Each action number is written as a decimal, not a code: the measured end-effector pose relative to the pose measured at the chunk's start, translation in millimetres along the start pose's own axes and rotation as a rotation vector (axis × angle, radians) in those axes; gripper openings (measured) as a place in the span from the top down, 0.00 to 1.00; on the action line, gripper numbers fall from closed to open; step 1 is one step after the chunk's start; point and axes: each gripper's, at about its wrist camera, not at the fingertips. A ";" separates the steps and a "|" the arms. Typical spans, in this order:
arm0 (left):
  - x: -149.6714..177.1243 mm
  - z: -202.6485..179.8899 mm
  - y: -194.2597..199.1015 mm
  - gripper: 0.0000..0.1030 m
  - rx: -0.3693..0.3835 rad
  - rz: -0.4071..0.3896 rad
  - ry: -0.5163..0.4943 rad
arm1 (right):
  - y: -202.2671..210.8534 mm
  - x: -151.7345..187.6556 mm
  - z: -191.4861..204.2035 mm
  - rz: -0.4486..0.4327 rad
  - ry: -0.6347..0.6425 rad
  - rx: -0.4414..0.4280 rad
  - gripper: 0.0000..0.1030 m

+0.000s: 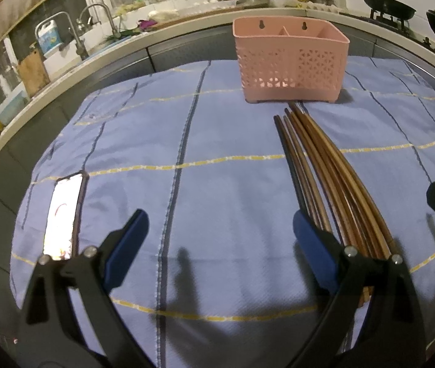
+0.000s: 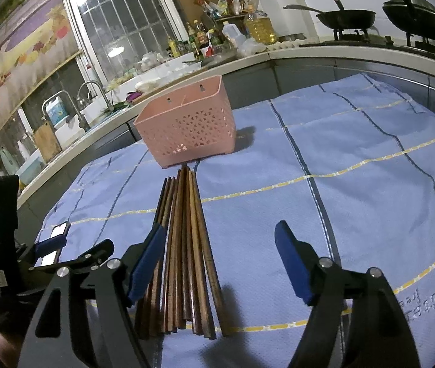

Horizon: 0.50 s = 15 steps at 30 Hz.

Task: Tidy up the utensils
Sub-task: 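Move both open grippers down toward the chopstick bundle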

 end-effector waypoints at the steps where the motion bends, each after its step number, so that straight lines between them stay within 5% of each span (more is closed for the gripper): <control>1: -0.3 0.4 -1.5 0.11 0.003 0.002 0.001 | -1.2 -0.2 0.6 0.009 0.009 0.003 0.28; 7: -2.0 1.8 -7.3 0.11 0.015 0.011 0.008 | -7.2 0.2 1.7 0.035 0.034 0.007 0.31; 15: -6.4 3.4 -13.0 0.11 0.035 0.011 0.015 | -16.2 -8.5 -7.7 0.089 0.015 0.013 0.48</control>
Point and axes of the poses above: each gripper's, at about its wrist camera, not at the fingertips, and y roughly against the way its jaws point, z to its left, x to its underside, and after that the axes turned 10 degrees about -y, right-handed
